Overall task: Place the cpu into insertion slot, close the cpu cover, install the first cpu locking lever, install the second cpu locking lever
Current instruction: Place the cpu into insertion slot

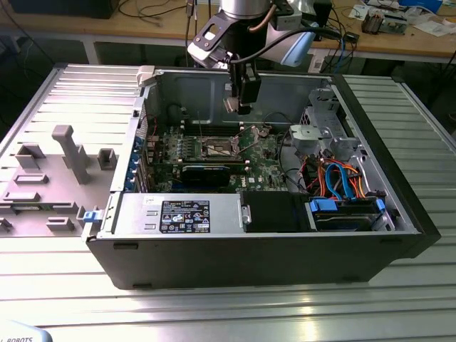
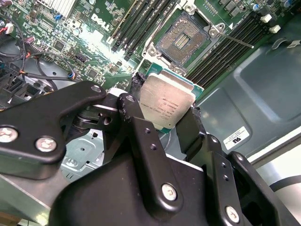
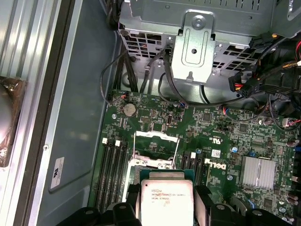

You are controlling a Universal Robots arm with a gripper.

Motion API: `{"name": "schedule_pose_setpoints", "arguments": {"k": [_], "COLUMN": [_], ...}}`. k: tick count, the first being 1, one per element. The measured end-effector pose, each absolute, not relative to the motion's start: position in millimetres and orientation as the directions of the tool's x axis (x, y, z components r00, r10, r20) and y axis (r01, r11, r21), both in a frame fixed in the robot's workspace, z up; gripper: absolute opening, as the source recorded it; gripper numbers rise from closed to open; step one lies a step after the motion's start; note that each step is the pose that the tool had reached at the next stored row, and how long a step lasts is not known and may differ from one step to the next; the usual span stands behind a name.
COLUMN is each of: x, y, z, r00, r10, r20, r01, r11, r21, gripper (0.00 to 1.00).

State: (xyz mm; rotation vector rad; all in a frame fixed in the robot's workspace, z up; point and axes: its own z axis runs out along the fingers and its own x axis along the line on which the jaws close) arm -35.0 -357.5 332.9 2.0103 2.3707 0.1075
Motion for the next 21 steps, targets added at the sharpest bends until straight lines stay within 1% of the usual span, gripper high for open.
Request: {"name": "schedule_pose_setpoints", "arguments": {"k": [3,7,21], "x": [-35.0,-35.1,-35.1], "y": [-357.5,-357.5,-357.5], "z": [332.8,332.1,330.3], "r00": [-0.162,-0.119,-0.117], "r10": [0.987,0.993,0.993], "r20": [0.021,0.021,0.021], "r01": [0.984,0.990,0.991], "r11": [0.160,0.117,0.116], "r21": [0.073,0.073,0.073], "gripper": [0.54,0.54,0.54]}}
